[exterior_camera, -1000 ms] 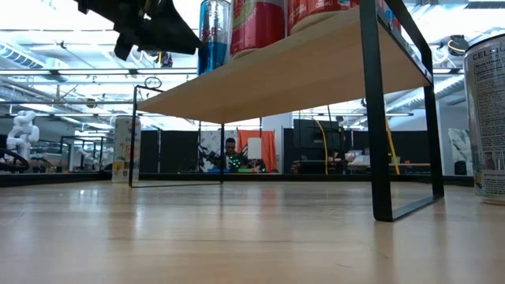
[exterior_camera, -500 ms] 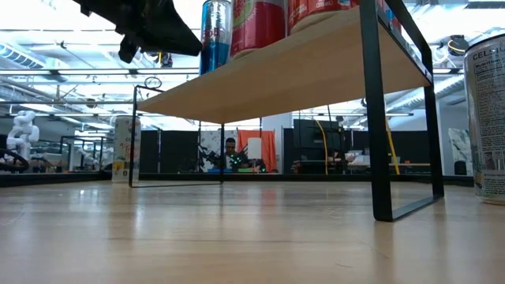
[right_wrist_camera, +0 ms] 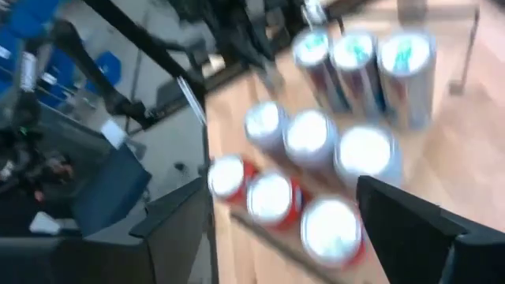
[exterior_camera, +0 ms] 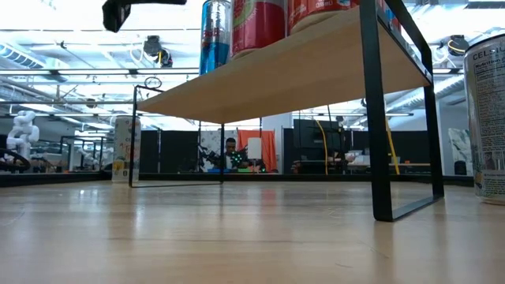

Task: Place canned beverage on shelf
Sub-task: Put the bottom right white yellow soda can on the shelf

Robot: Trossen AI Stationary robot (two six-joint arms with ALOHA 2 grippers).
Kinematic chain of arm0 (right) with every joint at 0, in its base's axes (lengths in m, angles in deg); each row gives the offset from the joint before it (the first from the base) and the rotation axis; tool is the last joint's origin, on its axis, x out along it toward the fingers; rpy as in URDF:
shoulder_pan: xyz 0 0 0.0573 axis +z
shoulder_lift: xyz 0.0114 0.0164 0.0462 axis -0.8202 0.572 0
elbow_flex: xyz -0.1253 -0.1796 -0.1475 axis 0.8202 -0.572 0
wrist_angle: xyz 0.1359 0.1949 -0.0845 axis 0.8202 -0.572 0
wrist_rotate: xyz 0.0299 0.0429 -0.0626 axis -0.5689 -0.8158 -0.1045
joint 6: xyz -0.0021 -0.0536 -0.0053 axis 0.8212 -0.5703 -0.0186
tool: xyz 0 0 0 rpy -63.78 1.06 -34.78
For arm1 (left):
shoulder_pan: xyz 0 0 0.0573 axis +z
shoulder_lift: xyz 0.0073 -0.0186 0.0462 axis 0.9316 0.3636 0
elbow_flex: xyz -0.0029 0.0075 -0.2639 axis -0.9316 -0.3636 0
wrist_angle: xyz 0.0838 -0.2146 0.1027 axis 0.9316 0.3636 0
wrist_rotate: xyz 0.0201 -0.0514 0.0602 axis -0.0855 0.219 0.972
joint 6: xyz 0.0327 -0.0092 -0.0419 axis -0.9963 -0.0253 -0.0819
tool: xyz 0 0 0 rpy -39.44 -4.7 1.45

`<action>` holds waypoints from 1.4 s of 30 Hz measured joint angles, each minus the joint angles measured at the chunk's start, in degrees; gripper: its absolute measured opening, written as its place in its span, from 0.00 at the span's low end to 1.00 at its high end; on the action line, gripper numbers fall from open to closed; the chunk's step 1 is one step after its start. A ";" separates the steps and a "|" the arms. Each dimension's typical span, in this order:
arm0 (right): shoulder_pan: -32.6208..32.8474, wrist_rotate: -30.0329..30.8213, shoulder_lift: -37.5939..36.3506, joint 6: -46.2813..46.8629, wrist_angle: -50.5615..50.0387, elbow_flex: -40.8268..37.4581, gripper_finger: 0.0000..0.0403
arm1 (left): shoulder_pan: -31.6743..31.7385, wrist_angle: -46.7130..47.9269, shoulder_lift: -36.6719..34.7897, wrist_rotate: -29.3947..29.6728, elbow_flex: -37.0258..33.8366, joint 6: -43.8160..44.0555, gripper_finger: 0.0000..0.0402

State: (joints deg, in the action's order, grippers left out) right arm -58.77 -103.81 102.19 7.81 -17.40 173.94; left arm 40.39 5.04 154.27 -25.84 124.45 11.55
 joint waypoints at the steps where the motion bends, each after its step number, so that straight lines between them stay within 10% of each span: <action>1: 1.59 1.48 -0.42 1.33 -2.00 0.00 0.75 | -0.02 1.07 -0.25 -0.01 0.62 0.01 0.18; 17: 22.51 11.27 2.04 14.10 -21.92 -6.32 0.76 | -0.02 -2.92 -1.86 -10.34 1.82 0.52 0.18; 42: 31.17 11.85 -0.10 15.69 0.25 -38.44 0.94 | -0.02 -0.39 -1.79 -9.17 1.82 3.43 0.18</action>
State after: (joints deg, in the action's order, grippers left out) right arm -27.60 -91.96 102.09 23.50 -17.15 135.50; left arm 40.36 4.65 152.48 -35.01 126.27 14.98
